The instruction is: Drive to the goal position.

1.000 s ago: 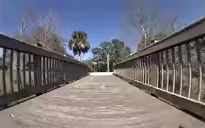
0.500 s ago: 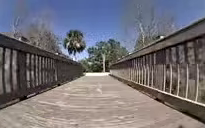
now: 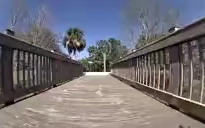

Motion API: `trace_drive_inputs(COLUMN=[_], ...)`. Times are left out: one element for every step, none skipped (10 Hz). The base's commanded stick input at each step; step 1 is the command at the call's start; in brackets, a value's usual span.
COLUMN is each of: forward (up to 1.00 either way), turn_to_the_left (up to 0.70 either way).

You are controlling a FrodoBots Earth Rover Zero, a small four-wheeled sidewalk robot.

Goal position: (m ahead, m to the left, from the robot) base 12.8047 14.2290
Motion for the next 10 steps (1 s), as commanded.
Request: trace_drive_inputs(forward=[0.7, 0.7, 0.7, 0.7, 0.7, 0.7, 0.7, 0.7, 0.7, 0.7], turn_to_the_left=[0.0, 0.0, 0.0, 0.0, 0.0, 0.0, 0.0, 0.0, 0.0, 0.0])
